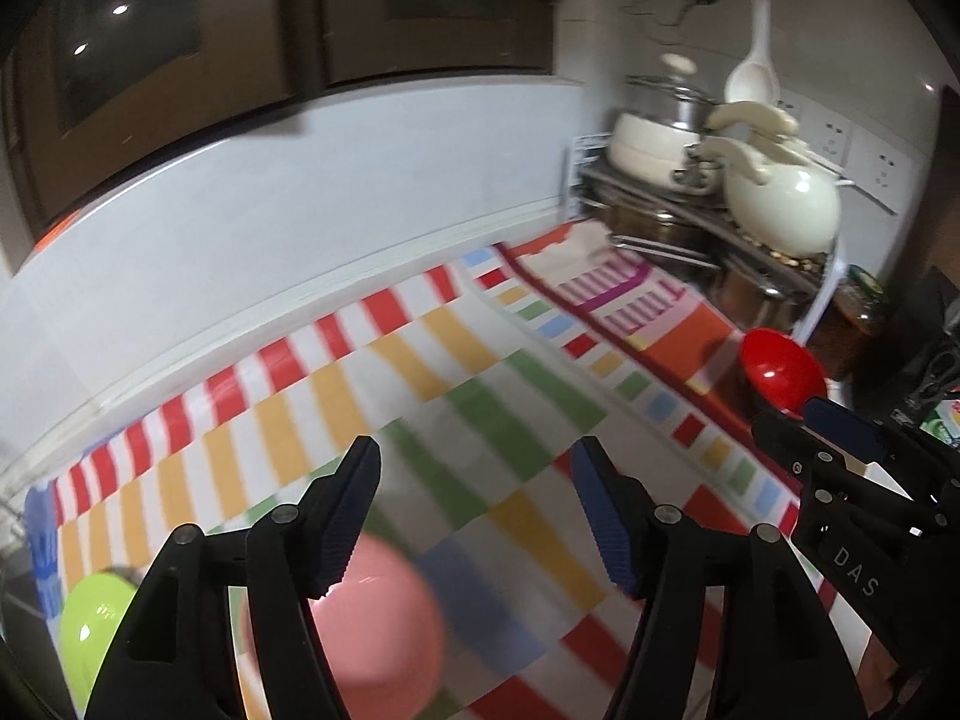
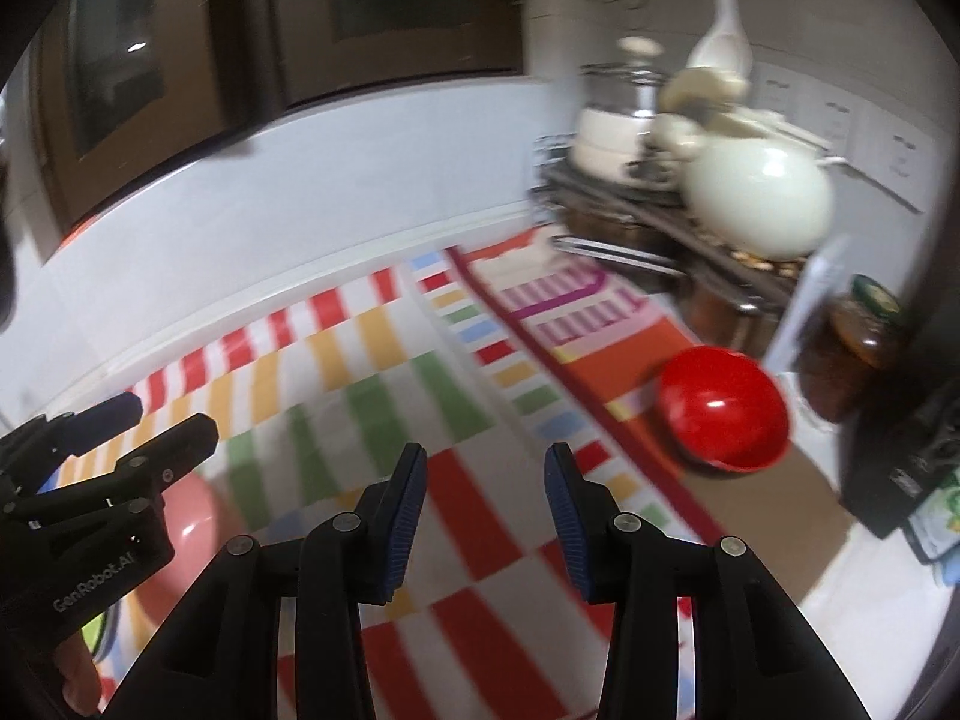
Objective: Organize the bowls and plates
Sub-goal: 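Move both grippers to the red bowl and grip its rim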
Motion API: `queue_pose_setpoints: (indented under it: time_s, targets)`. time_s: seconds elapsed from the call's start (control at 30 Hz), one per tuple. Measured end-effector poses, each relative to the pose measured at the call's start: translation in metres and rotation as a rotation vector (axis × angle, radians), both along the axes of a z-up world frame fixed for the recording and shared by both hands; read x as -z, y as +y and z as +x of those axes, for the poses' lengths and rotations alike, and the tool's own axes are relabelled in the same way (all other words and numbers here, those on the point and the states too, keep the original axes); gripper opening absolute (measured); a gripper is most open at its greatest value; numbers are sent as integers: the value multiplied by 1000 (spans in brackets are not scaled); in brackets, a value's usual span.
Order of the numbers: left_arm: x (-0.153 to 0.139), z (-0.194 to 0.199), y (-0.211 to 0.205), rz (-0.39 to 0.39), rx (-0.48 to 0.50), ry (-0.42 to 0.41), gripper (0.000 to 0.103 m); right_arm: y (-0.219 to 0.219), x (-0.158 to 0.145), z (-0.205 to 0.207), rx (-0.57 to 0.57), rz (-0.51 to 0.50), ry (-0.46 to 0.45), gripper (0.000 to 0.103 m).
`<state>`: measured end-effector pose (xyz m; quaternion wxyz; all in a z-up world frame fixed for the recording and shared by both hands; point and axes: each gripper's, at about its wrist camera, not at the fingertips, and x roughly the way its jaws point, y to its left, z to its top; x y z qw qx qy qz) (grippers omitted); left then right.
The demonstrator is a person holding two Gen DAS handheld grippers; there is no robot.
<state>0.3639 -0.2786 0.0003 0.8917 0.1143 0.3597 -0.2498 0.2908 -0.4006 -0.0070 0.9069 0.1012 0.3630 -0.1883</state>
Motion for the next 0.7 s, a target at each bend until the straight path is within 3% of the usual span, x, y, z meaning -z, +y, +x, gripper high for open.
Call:
queue_pose_setpoints:
  time_s: [0.37, 0.7]
  targets:
    - [-4, -5, -80, -17, 124, -2, 69, -71, -11, -33, 189, -52, -22, 42]
    - [3, 0, -141, -14, 199, 19, 69, -118, -1, -43, 297, -34, -21, 42]
